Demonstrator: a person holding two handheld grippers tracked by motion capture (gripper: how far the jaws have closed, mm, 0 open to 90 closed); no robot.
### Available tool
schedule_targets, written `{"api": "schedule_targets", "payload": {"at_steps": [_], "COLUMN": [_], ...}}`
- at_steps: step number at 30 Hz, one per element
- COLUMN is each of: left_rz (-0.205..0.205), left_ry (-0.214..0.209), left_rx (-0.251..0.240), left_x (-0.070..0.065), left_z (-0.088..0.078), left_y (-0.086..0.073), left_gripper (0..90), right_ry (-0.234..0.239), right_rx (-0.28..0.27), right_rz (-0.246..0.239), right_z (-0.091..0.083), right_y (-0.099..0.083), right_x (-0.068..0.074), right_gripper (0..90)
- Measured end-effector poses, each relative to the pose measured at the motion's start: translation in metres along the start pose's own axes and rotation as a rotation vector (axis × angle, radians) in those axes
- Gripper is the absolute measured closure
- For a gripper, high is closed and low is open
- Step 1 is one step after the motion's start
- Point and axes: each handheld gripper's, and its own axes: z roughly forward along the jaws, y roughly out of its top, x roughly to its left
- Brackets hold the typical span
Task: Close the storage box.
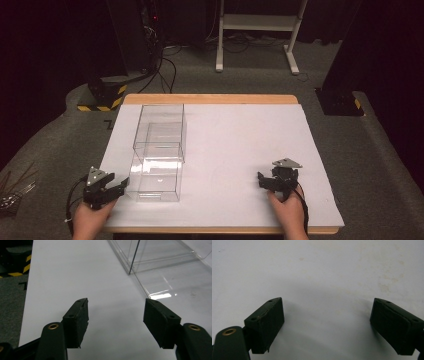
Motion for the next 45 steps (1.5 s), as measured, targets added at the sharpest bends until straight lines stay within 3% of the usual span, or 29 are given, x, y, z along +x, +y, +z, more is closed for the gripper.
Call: {"api": "schedule_targets", "payload": {"at_steps": [9,15,26,33,45], "left_rz": [-0.010,-0.011,-0.016,-0.012,0.002], "left_ry": [-0.030,-0.012,-0.029,-0.059,-0.108], "left_rx": [-0.026,-0.053,-0.111,-0.156,-0.184], "left_x": [0.002,0.004,0.006,0.002,-0.011], "left_z": [-0.010,-0.016,-0.031,-0.043,-0.051], "left_y": [0.006,0.010,0.019,0.024,0.029], "left_gripper": [34.7,26.9,22.3,22.3,19.3], "right_ry": [0.000,-0.001,-0.002,-0.002,-0.005], "right_rx": [0.000,0.000,0.000,0.000,-0.001], "right_rz": [0.000,0.000,0.001,0.002,0.003], "right_z": [0.000,0.000,0.000,0.000,0.000], "right_y": [0.000,0.000,0.000,0.000,0.000], "right_x": [0.000,0.000,0.000,0.000,0.001], "right_gripper": [11.8,11.9,11.9,11.9,12.2]}}
